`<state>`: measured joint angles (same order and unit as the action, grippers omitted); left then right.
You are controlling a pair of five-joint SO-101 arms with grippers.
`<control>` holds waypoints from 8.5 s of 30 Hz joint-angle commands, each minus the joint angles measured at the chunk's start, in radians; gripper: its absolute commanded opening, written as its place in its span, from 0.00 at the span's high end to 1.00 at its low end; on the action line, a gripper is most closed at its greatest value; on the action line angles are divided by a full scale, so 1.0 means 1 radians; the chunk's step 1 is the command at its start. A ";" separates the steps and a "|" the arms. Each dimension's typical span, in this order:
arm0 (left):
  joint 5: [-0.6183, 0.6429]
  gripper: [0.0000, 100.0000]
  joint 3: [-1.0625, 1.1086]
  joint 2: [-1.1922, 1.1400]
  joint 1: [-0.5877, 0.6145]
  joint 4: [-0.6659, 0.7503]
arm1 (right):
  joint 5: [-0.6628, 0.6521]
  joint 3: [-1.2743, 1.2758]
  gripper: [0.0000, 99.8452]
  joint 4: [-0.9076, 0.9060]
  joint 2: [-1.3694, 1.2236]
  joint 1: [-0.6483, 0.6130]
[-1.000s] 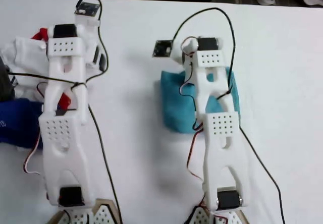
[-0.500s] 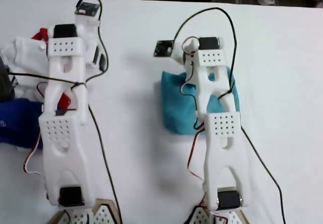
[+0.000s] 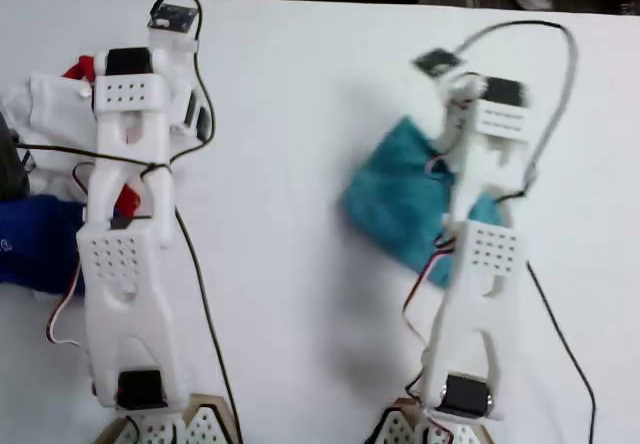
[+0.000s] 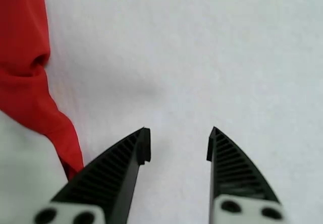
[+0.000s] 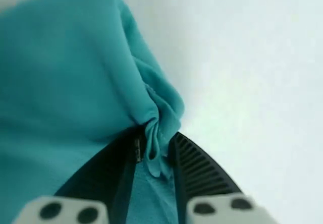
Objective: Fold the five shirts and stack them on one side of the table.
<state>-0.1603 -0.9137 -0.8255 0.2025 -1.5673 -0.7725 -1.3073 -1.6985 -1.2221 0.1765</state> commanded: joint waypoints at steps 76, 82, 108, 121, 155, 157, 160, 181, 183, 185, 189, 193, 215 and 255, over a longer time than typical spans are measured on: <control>-0.006 0.79 -0.260 -0.031 0.298 -0.213 | 0.080 -0.361 0.76 0.217 -0.140 0.282; -0.006 0.79 -0.260 -0.031 0.293 -0.213 | 0.080 -0.361 0.76 0.239 -0.134 0.302; -0.006 0.79 -0.262 -0.032 0.276 -0.210 | 0.080 -0.359 0.76 0.213 -0.206 0.417; -0.006 0.79 -0.262 -0.032 0.276 -0.212 | -0.057 -0.361 0.99 0.223 -0.259 0.424; -0.005 0.79 -0.283 -0.008 0.261 -0.213 | 0.120 -0.361 0.70 0.166 0.005 0.466; -0.003 0.79 -0.308 0.017 0.262 -0.213 | 0.161 -0.361 0.71 0.111 0.077 0.424; -0.005 0.79 -0.348 0.072 0.265 -0.216 | 0.158 -0.361 0.73 -0.007 0.168 0.338; -0.247 0.79 -0.349 0.046 0.838 -0.049 | 0.292 0.839 0.74 -0.016 1.139 0.105; -0.278 0.79 -0.351 -0.021 0.881 0.008 | 0.290 1.020 0.74 -0.015 1.248 0.082; -0.308 0.79 -0.351 -0.081 0.911 0.054 | 0.290 1.172 0.74 -0.013 1.339 0.059; -0.338 0.79 -0.351 -0.169 0.948 0.124 | 0.288 1.369 0.74 -0.007 1.489 0.041; -0.339 0.79 -0.351 -0.215 0.962 0.158 | 0.219 1.458 0.74 -0.007 1.603 0.047; -0.121 0.97 -0.352 0.196 0.580 -0.209 | 0.199 1.731 0.74 0.120 1.699 0.048; -0.107 0.79 -0.344 0.422 -0.313 -0.216 | 0.192 1.741 0.74 0.183 1.693 0.286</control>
<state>-0.2723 -1.2313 -0.4066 -0.1381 -1.7714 -0.5731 0.4373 -1.5251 0.4319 0.4864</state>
